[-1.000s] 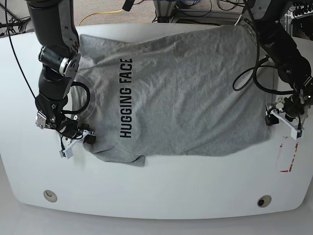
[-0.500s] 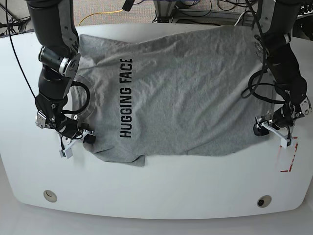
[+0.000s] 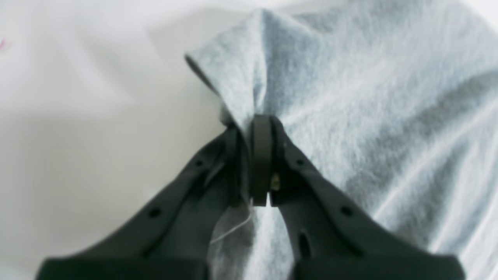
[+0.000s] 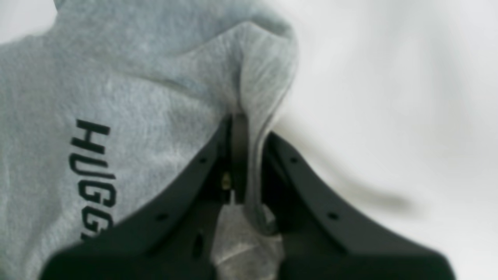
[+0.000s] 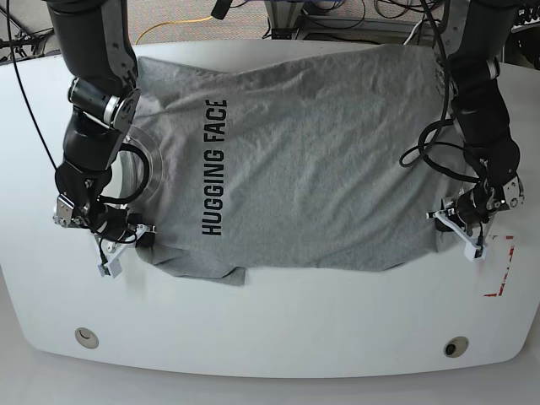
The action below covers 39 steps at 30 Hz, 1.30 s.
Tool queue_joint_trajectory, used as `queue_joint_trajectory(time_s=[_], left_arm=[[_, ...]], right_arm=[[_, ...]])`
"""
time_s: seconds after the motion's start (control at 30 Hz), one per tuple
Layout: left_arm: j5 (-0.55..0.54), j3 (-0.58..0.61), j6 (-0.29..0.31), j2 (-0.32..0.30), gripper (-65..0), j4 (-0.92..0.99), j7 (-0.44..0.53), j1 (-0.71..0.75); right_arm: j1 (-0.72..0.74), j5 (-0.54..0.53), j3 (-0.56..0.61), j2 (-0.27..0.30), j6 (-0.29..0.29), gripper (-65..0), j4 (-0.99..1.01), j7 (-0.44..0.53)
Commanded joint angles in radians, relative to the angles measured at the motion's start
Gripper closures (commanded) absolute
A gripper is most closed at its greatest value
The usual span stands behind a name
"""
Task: Fold the T-shirt properly
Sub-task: 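Grasp the shirt hem corners with the right and left grippers, then lift the hem with both grippers and fold it over toward the collar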
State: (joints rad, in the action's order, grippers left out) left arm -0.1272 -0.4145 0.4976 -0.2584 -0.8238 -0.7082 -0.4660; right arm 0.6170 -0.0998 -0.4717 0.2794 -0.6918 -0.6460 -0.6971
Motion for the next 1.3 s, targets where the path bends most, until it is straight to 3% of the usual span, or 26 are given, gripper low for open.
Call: queue_joint_trajectory(time_s=[0.0,0.13,0.5,0.73,1.0,1.27], left_arm=[[0.001,0.016,0.006,-0.009,0.0,-0.027,-0.012,-0.020],[0.001,0.024,0.008,-0.006,0.0,-0.136,-0.034,-0.020],[-0.005,0.024,0.008,-0.003,0.0,-0.489,-0.181,-0.035],[-0.111,0.019,0.009,0.005,0.0,-0.722,-0.316,-0.090],[-0.116,0.019,0.009,-0.011,0.0,-0.923,-0.440,-0.276],[-0.119,0.027,0.014,-0.052,0.0,-0.922,-0.449,-0.509]], right_arm=[[0.028,-0.015,0.000,0.016,-0.006,0.0,-0.077,-0.014],[0.027,-0.015,0.000,0.016,-0.006,0.0,-0.163,-0.095],[0.082,-0.015,0.004,0.022,-0.006,0.0,-0.352,-0.209],[0.205,-0.015,0.006,0.027,-0.006,0.0,-0.433,-0.359],[0.384,-0.015,0.006,0.053,-0.006,0.0,-0.564,-0.530],[0.605,-0.016,0.113,0.102,-0.006,0.0,-0.610,-0.632]])
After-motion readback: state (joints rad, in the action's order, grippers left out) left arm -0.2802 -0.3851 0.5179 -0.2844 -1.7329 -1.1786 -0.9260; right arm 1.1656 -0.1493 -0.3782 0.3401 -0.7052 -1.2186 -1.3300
